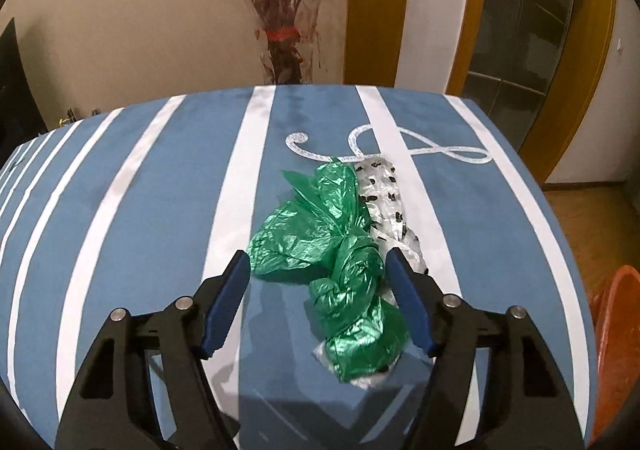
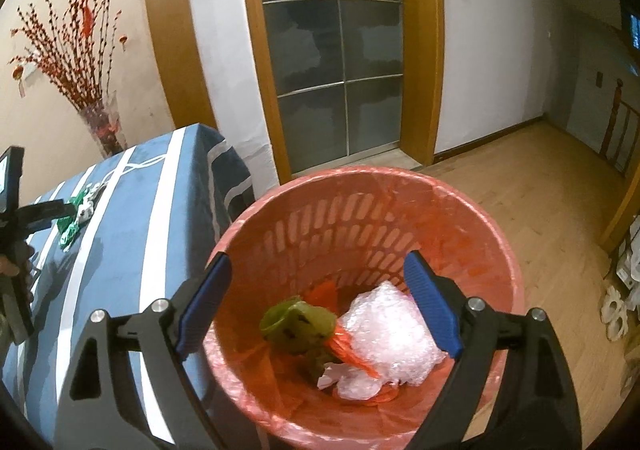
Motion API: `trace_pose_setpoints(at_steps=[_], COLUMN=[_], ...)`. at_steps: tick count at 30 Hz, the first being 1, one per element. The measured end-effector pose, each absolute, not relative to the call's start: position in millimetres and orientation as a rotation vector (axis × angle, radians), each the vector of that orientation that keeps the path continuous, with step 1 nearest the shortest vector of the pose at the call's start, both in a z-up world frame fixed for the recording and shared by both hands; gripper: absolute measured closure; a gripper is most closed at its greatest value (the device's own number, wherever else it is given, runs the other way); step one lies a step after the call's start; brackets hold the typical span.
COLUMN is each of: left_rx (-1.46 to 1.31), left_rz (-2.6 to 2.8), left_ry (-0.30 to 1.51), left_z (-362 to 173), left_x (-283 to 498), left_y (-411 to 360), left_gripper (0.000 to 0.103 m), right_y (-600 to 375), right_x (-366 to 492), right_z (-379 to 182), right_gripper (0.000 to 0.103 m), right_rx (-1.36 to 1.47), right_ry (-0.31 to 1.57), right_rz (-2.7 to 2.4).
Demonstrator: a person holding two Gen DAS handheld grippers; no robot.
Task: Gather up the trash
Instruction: 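Grasp the green bag with the left tool while the right tool grasps the paw-print clear bag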
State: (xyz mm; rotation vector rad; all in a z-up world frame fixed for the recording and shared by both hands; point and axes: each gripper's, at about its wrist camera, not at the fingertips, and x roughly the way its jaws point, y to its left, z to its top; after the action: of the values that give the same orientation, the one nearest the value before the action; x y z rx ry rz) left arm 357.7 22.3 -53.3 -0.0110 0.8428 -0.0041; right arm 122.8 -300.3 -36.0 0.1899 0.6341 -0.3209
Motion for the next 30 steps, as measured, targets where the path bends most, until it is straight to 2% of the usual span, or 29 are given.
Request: trace_pose_setpoints(at_steps=[2,4,6,7,18,20,25,30], left_rx=[-0.004,-0.015,-0.028,-0.040,-0.063,-0.069,-0.080,-0.080], left_rz=[0.000,-0.006,-0.011,-0.020,0.046,0.064,0.082,0.081], left_ry=[0.860,0.883,0.880,0.885,0.823,0.818,0.793,0.783], left_z=[-58,-63,-62,-61,-46,-43,-35,-31], left_x=[363,367,366,367,333,327,318,311], left_y=[23,26,31,36,115,127,159,176], left_gripper=[0.043,0.060,0.070,0.072,0.073,0.073,0.073,0.073], right_y=[-295,-290,-283,-281,-211,-191,-136,-82], right_x=[126,129,132,133,181,201,261,320], right_z=[-36,-36,-34,-33,-14,-14,-17,-27], right_gripper=[0.017,0.017,0.017,0.017,0.018,0.022,0.048,0.056], right_rx=[0.181,0.173,0.168,0.166,0.114,0.112,0.119,0.144], right_ry=[0.639,0.641,0.641,0.640,0.639,0.657,0.718,0.783], right_rz=[-0.311,-0.299,-0.279,-0.271,-0.076,-0.028,0.085,0.154])
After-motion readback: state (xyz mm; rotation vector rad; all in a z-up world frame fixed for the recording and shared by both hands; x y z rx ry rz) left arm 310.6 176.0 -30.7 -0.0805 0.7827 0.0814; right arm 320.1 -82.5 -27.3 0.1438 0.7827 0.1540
